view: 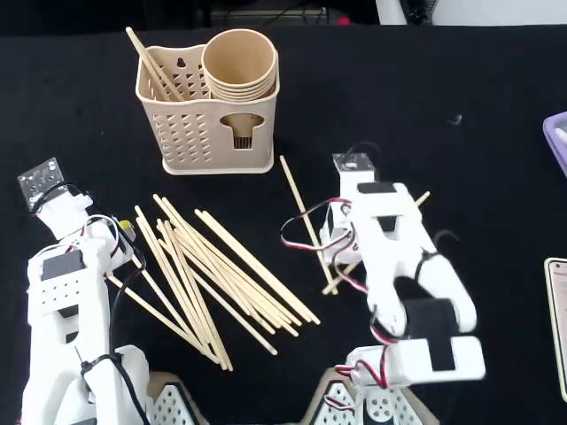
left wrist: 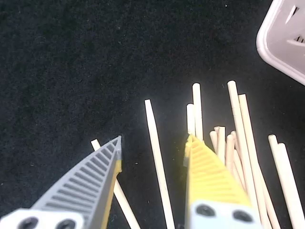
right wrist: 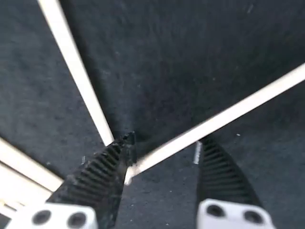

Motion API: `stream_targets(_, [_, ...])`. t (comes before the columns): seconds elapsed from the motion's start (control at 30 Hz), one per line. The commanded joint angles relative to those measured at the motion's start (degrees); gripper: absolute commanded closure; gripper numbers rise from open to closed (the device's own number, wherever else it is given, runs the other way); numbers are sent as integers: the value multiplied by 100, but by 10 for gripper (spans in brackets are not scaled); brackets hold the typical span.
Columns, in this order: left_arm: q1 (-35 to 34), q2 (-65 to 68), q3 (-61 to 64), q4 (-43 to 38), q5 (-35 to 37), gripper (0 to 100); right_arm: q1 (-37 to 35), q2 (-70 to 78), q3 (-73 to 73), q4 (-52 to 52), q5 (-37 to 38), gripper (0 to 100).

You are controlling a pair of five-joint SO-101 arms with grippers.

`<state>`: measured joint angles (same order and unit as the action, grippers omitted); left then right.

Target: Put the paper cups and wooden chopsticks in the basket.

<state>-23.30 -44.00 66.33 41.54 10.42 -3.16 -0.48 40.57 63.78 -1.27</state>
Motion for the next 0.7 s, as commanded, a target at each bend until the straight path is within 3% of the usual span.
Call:
stream_targets(0.0, [-40,-149,-31,-62,18,784,-79,119,-347,-88,-44,979])
stream_targets(0.33, [-40,-149,-31,-79,18,784,-88,-637,-268,114,-18,987])
stream_targets(0.43, [-40,-149,-31,-79,18,784,-123,-980,-145,123,308,987])
stream_targets(0.67, [-22,-149,-31,-88,18,784,-932,-1218,286,-536,563,983])
